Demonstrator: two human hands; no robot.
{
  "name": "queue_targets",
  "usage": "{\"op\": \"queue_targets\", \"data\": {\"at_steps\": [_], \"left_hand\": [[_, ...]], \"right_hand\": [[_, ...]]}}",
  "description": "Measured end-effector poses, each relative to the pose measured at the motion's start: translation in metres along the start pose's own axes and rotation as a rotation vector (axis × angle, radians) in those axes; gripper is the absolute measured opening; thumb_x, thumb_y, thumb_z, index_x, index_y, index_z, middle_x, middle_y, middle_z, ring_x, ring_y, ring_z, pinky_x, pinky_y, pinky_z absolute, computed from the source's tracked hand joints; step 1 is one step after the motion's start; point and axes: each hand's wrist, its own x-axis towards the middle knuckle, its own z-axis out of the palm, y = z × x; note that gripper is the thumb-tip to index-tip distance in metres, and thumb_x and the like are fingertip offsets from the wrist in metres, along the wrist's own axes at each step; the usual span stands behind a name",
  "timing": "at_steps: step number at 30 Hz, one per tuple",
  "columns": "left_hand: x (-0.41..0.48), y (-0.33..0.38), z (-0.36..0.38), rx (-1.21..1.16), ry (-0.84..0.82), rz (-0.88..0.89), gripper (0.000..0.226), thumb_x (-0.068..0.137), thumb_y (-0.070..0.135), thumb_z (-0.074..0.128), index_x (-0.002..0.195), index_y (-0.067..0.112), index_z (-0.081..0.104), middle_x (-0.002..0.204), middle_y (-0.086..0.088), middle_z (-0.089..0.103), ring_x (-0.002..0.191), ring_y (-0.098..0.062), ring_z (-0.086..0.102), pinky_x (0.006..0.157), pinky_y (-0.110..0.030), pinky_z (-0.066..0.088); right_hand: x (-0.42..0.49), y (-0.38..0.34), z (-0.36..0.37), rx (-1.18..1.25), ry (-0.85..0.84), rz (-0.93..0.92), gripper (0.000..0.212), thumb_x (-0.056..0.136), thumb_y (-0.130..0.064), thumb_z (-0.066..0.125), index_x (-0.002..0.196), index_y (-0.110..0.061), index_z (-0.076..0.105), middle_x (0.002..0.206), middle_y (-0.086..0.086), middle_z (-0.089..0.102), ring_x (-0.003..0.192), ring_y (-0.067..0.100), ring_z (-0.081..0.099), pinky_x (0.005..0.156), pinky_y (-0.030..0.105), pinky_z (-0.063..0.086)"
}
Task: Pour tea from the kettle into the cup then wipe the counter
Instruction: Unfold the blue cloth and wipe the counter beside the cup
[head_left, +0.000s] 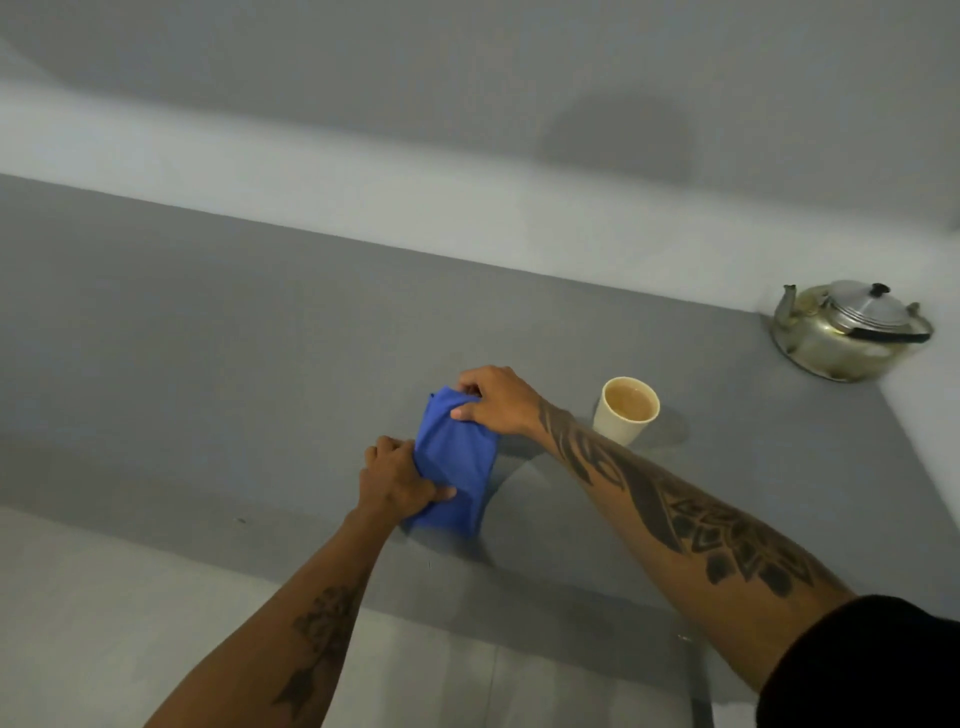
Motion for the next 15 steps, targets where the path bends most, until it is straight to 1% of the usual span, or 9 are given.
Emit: {"op": "queue_targets", "data": {"at_steps": [1, 2, 4, 6, 8, 10, 12, 13, 15], "left_hand": [[0.001, -0.001, -0.001, -0.073, -0.009, 0.008, 0.083, 0.045, 0.067, 0.074, 0.108, 0.014, 0.063, 0.110, -0.011, 0.063, 0.106, -0.033, 0.059, 0.087, -0.042, 0.051], [0.001, 0.000, -0.001, -0.171, -0.020, 0.022, 0.076, 0.046, 0.063, 0.077, 0.100, 0.011, 0.067, 0.101, -0.011, 0.069, 0.096, -0.031, 0.064, 0.081, -0.040, 0.053], [-0.005, 0.008, -0.003, -0.329, -0.067, 0.040, 0.053, 0.061, 0.041, 0.085, 0.100, 0.008, 0.068, 0.096, -0.010, 0.071, 0.087, -0.028, 0.065, 0.075, -0.036, 0.052], [-0.011, 0.019, -0.003, -0.450, -0.107, 0.065, 0.039, 0.069, 0.025, 0.085, 0.100, 0.010, 0.067, 0.098, -0.010, 0.071, 0.084, -0.025, 0.065, 0.073, -0.034, 0.052], [-0.017, 0.033, 0.000, -0.533, -0.136, 0.098, 0.038, 0.069, 0.022, 0.085, 0.100, 0.011, 0.065, 0.099, -0.010, 0.071, 0.083, -0.022, 0.066, 0.070, -0.031, 0.053], [-0.022, 0.050, 0.007, -0.584, -0.176, 0.136, 0.044, 0.067, 0.024, 0.086, 0.102, 0.010, 0.065, 0.098, -0.008, 0.071, 0.085, -0.021, 0.068, 0.066, -0.027, 0.053], [-0.028, 0.073, 0.017, -0.627, -0.241, 0.171, 0.047, 0.066, 0.025, 0.087, 0.105, 0.010, 0.064, 0.098, -0.005, 0.071, 0.088, -0.020, 0.068, 0.066, -0.026, 0.054], [-0.031, 0.086, 0.024, -0.643, -0.273, 0.182, 0.048, 0.066, 0.024, 0.087, 0.106, 0.009, 0.065, 0.099, -0.004, 0.071, 0.089, -0.019, 0.069, 0.068, -0.028, 0.055], [-0.036, 0.112, 0.040, -0.672, -0.328, 0.207, 0.053, 0.063, 0.025, 0.088, 0.108, 0.006, 0.067, 0.104, -0.007, 0.073, 0.092, -0.021, 0.070, 0.076, -0.038, 0.059]], "right_hand": [[-0.005, -0.002, -0.005, 0.002, 0.003, -0.019, 0.011, 0.077, -0.023, 0.070, 0.071, -0.021, 0.061, 0.076, 0.001, 0.061, 0.076, 0.019, 0.056, 0.070, 0.031, 0.045], [-0.010, -0.005, -0.010, 0.003, 0.012, -0.038, 0.010, 0.077, -0.022, 0.070, 0.073, -0.022, 0.061, 0.075, -0.001, 0.060, 0.076, 0.018, 0.056, 0.070, 0.031, 0.045], [-0.022, -0.009, -0.022, 0.006, 0.037, -0.065, 0.013, 0.078, -0.021, 0.070, 0.072, -0.024, 0.059, 0.074, -0.002, 0.060, 0.075, 0.017, 0.055, 0.068, 0.030, 0.044], [-0.033, -0.012, -0.036, 0.006, 0.063, -0.079, 0.013, 0.078, -0.020, 0.069, 0.071, -0.024, 0.059, 0.074, -0.003, 0.061, 0.075, 0.016, 0.056, 0.068, 0.032, 0.046], [-0.046, -0.012, -0.054, -0.001, 0.073, -0.076, 0.009, 0.077, -0.019, 0.069, 0.071, -0.020, 0.062, 0.075, -0.001, 0.065, 0.075, 0.018, 0.059, 0.070, 0.035, 0.049], [-0.061, -0.008, -0.075, -0.029, 0.083, -0.061, 0.005, 0.076, -0.020, 0.068, 0.076, -0.015, 0.067, 0.079, 0.003, 0.069, 0.078, 0.021, 0.063, 0.072, 0.038, 0.052], [-0.080, 0.000, -0.097, -0.061, 0.104, -0.041, 0.007, 0.075, -0.020, 0.069, 0.080, -0.014, 0.069, 0.080, 0.003, 0.070, 0.080, 0.020, 0.063, 0.073, 0.036, 0.051], [-0.091, 0.006, -0.109, -0.076, 0.113, -0.028, 0.007, 0.076, -0.020, 0.070, 0.080, -0.013, 0.069, 0.079, 0.003, 0.069, 0.079, 0.019, 0.062, 0.072, 0.035, 0.049], [-0.113, 0.023, -0.131, -0.110, 0.122, 0.014, 0.006, 0.076, -0.017, 0.070, 0.077, -0.012, 0.068, 0.074, 0.002, 0.065, 0.073, 0.017, 0.057, 0.070, 0.032, 0.046]]}}
